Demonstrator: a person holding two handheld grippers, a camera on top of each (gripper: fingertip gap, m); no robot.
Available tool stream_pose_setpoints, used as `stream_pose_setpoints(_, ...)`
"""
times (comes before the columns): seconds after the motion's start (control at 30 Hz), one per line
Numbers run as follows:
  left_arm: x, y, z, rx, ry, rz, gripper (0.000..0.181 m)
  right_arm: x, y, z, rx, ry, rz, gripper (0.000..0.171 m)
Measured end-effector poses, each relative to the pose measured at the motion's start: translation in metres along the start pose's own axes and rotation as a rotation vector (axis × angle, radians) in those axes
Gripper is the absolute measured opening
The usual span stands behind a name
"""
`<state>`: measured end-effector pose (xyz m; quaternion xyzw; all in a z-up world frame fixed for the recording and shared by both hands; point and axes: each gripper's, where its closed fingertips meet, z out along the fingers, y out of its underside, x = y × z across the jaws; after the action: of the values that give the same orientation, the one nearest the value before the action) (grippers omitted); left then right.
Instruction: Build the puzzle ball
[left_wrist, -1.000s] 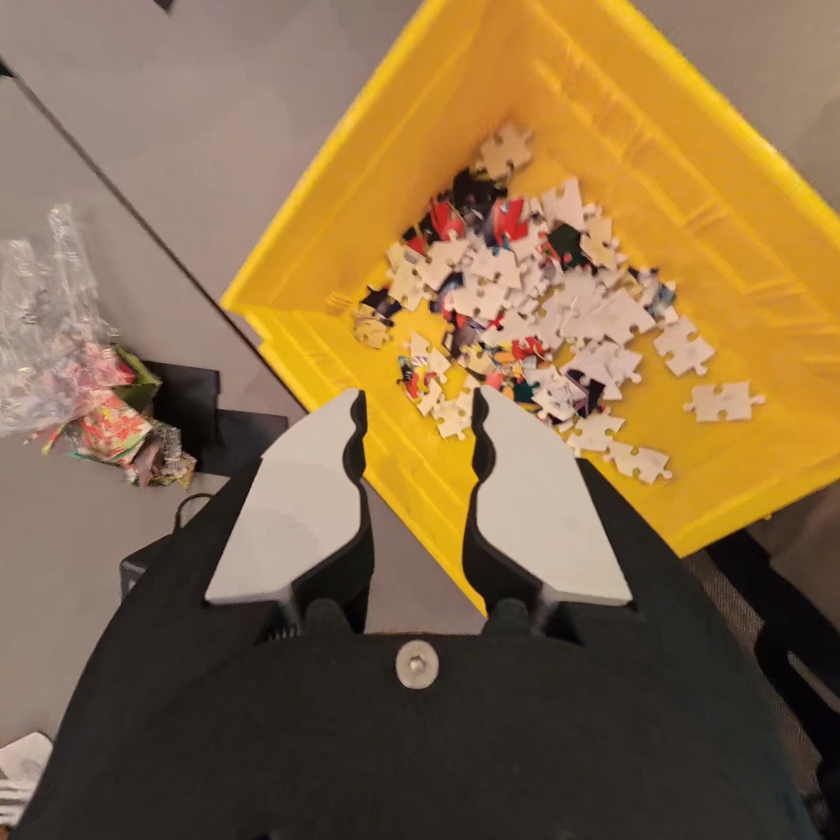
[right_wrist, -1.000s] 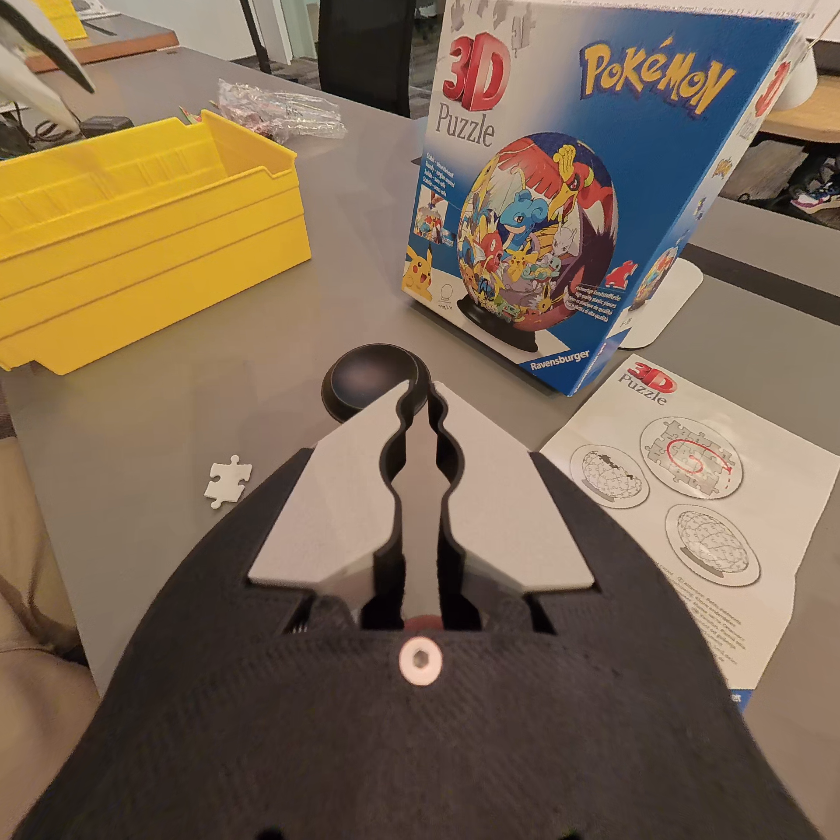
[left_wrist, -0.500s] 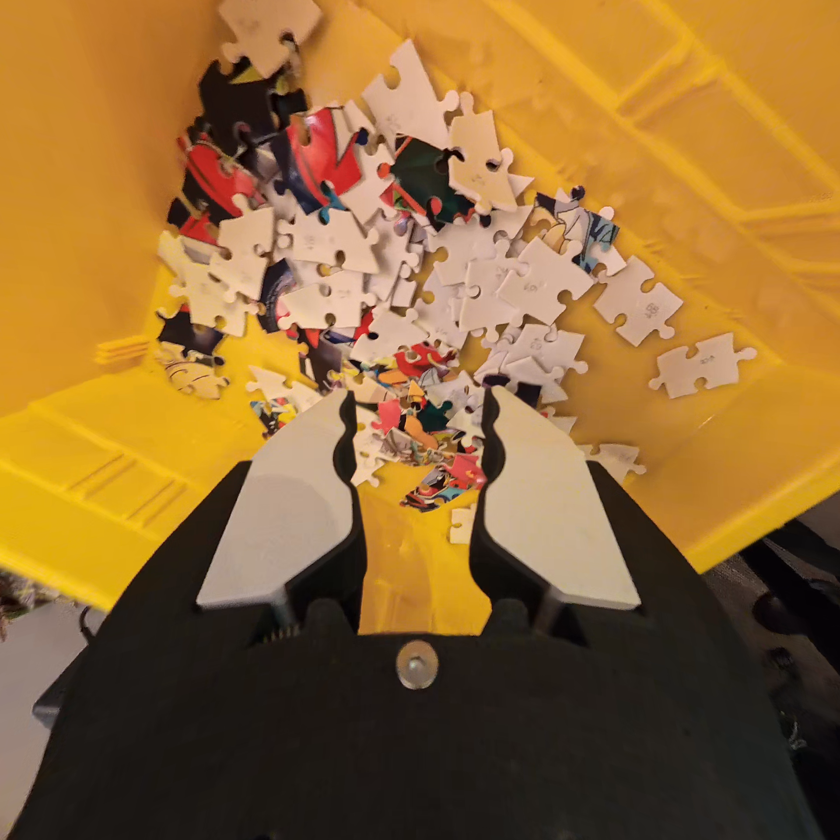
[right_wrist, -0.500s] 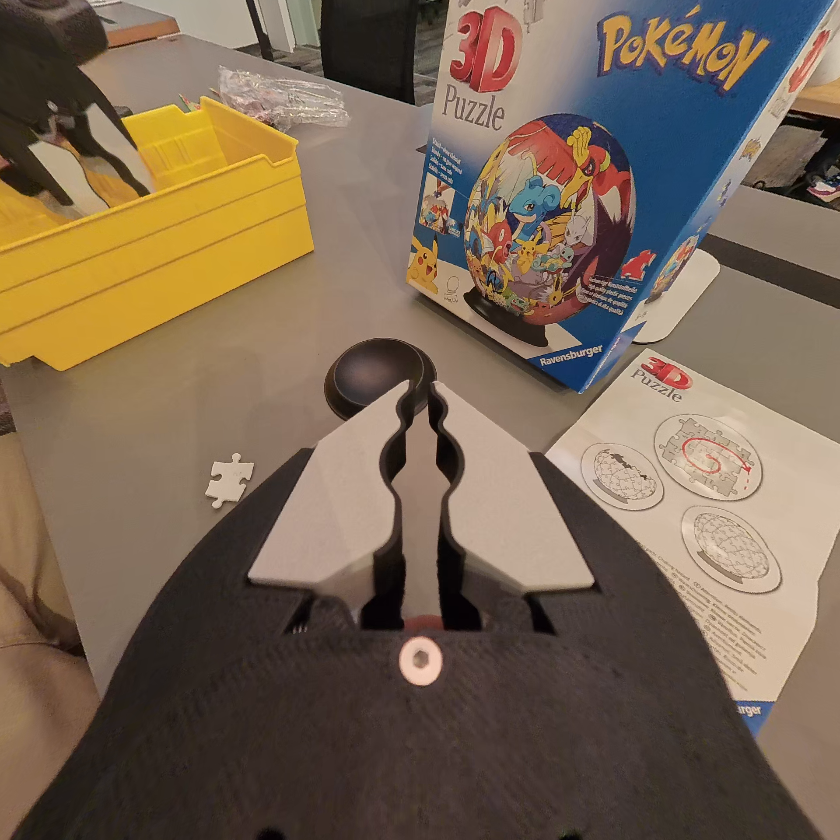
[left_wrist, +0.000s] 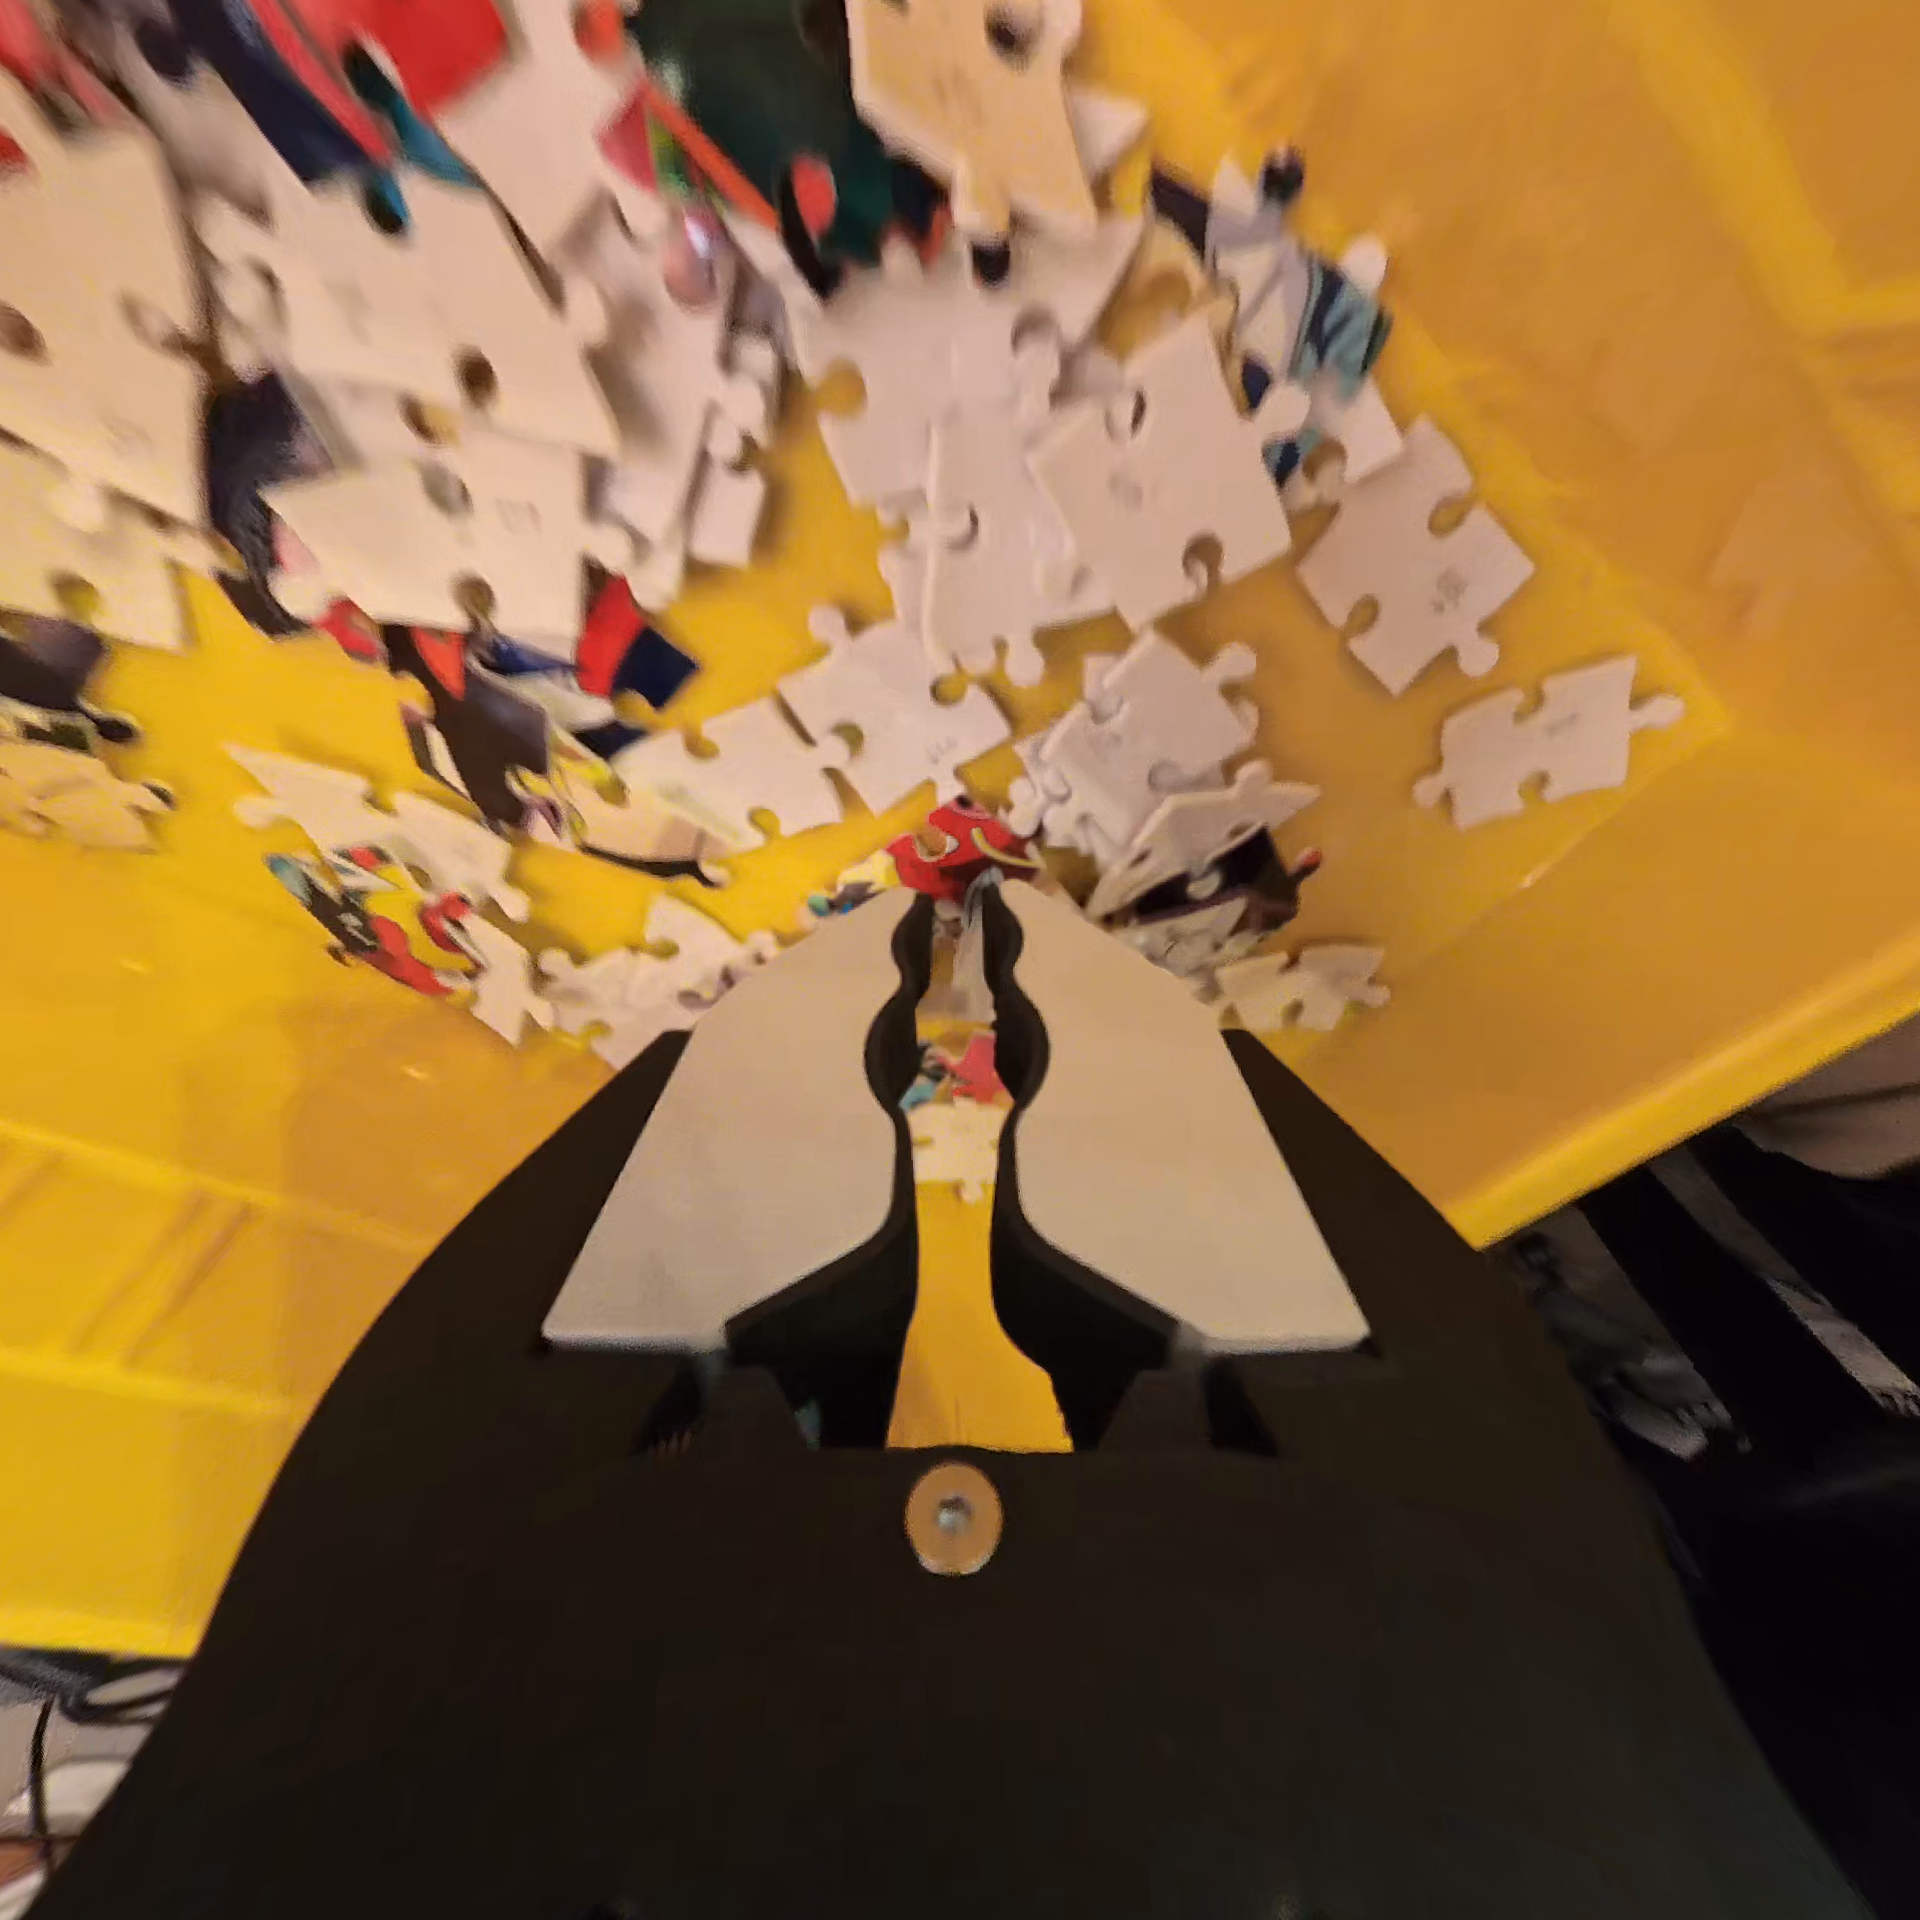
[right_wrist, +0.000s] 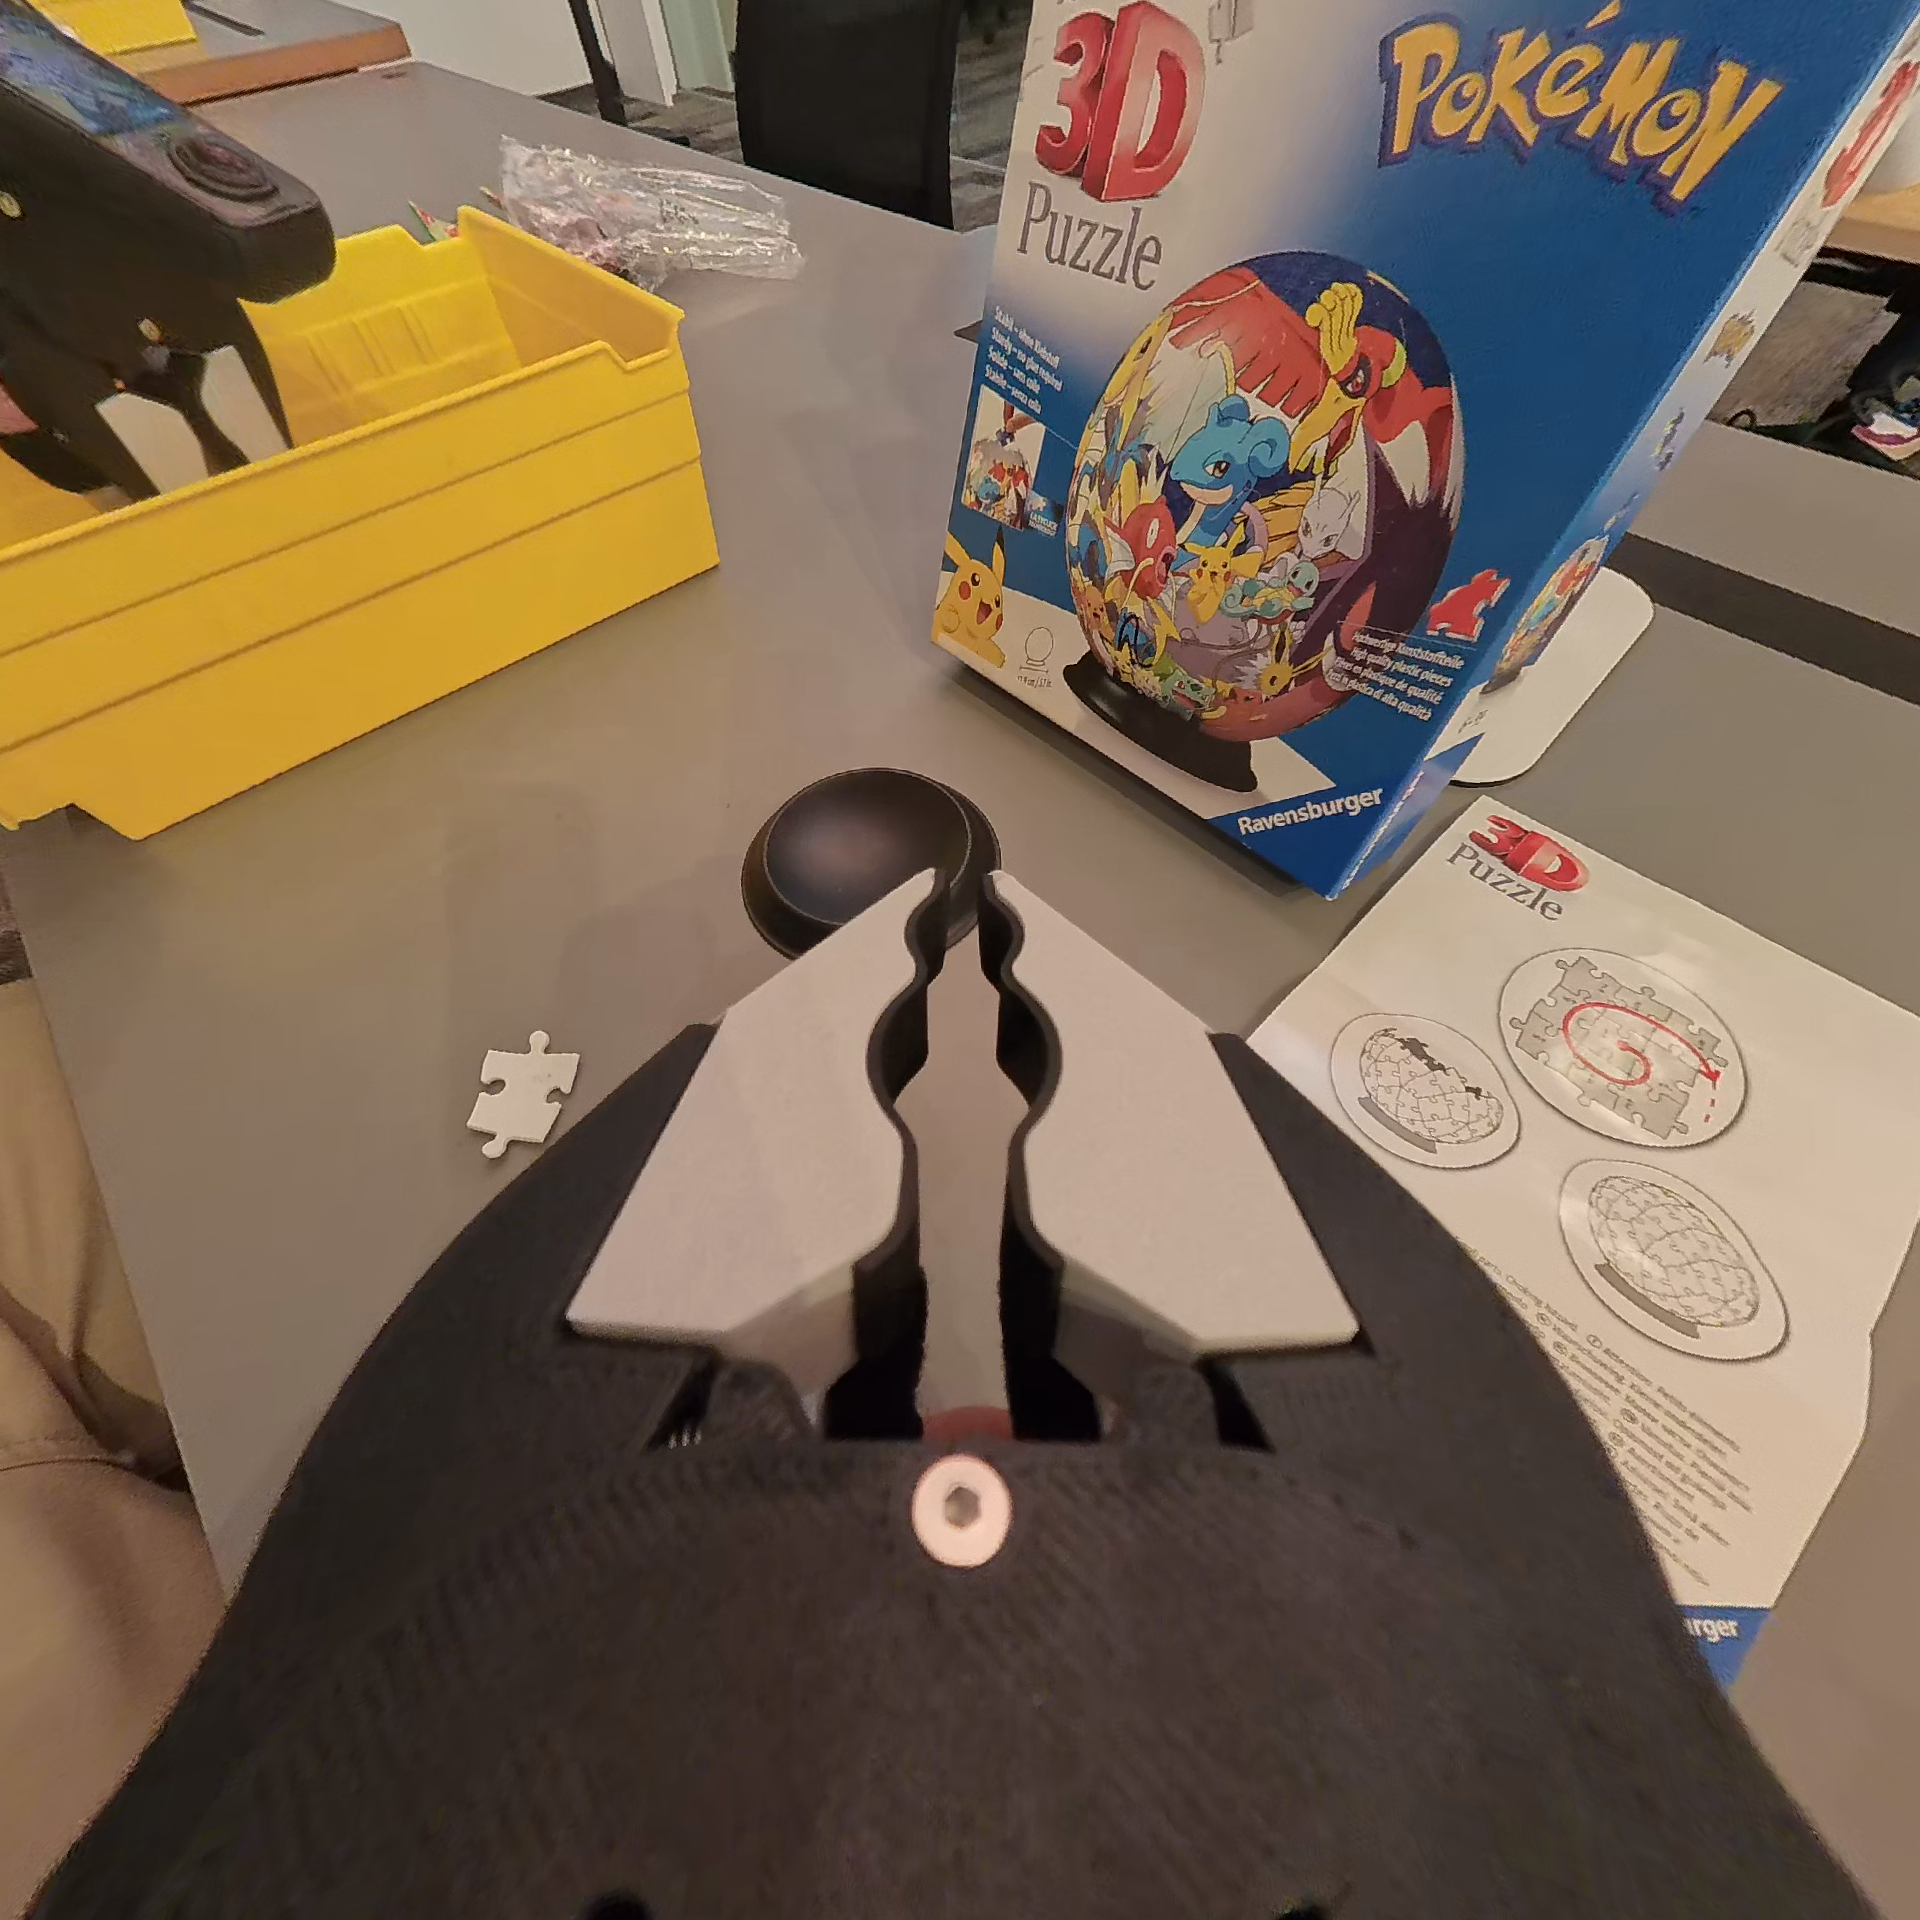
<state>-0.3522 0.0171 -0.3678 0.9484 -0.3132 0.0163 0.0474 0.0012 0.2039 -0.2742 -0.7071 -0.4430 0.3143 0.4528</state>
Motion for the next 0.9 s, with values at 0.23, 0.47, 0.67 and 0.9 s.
stream_pose_setpoints(0.23,-0.011,0.004,-0.014,0.074,-0.053,-0.067,0.02,0.002,-0.001,-0.002,0.004,0.004,0.003,0.004)
stream_pose_setpoints(0.47,-0.01,0.0,-0.01,0.084,-0.059,-0.056,0.027,0.002,0.0,-0.001,0.002,0.003,0.004,0.004)
stream_pose_setpoints(0.67,0.005,0.009,0.0,0.052,-0.004,-0.035,0.028,0.003,0.0,-0.001,0.002,0.005,0.005,0.004)
stream_pose_setpoints(0.9,0.0,0.005,-0.008,0.131,-0.031,-0.073,0.033,0.003,0.001,0.0,0.002,0.002,0.007,0.004)
